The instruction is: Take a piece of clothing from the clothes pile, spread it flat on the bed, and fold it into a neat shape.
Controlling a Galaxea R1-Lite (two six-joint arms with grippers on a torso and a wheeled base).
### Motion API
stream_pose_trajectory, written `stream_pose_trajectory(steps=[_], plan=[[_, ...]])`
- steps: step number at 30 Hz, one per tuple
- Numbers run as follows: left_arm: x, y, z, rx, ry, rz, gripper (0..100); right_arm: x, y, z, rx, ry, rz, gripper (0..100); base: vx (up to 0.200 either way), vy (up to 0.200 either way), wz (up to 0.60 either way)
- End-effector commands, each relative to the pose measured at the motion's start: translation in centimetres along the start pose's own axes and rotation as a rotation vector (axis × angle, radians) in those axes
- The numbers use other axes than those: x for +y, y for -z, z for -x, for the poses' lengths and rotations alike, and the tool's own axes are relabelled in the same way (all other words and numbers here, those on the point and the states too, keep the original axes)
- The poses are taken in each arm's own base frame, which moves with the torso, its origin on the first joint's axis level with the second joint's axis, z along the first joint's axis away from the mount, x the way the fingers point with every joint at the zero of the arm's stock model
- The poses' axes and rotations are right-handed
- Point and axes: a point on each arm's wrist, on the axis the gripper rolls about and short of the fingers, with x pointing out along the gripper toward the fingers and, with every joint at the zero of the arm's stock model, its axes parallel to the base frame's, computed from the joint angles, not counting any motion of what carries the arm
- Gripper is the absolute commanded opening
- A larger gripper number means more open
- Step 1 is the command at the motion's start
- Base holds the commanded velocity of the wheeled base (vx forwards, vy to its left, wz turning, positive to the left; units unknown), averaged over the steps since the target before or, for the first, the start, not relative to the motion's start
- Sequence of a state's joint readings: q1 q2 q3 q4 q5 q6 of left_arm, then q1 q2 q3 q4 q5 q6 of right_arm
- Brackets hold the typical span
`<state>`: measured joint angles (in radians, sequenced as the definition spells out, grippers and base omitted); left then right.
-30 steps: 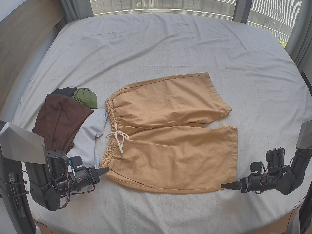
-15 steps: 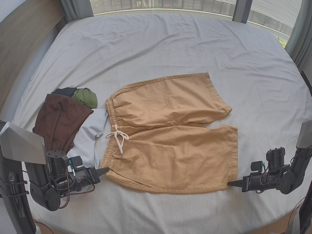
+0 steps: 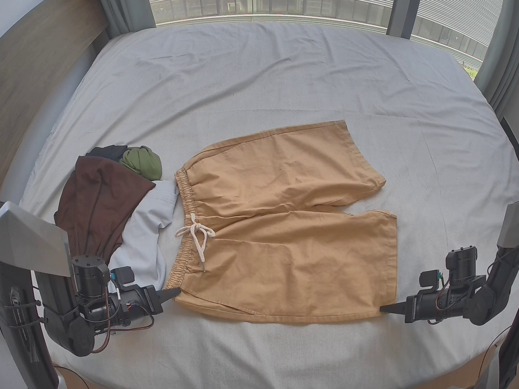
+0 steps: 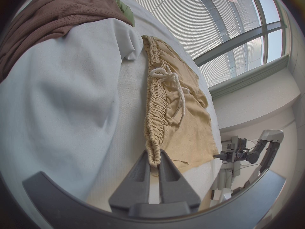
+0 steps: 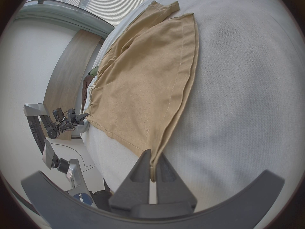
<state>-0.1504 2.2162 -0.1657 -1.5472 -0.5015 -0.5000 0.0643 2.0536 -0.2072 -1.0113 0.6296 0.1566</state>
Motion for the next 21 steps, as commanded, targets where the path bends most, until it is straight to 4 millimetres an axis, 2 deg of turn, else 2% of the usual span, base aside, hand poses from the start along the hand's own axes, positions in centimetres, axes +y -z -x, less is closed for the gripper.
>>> stream_pose_trajectory(steps=[1,8,13,21], plan=[[-0.5,0.1,1.3,0.014,0.024,0.009,0,0.8,0.3,0.5,0.002,-0.011,0.018,0,0.000,0.000,0.00],[-0.1,1.4,2.2,0.075,0.009,-0.030,0,1.1,1.0,0.8,0.025,-0.011,0.032,0,0.000,0.000,0.00],[0.1,2.9,2.9,0.142,-0.011,-0.077,0,1.1,2.4,1.3,0.067,-0.007,0.098,0,0.000,0.000,0.00],[0.1,3.1,2.9,0.157,-0.013,-0.080,0,1.3,3.3,1.6,0.098,-0.009,0.137,0,0.000,0.000,0.00]])
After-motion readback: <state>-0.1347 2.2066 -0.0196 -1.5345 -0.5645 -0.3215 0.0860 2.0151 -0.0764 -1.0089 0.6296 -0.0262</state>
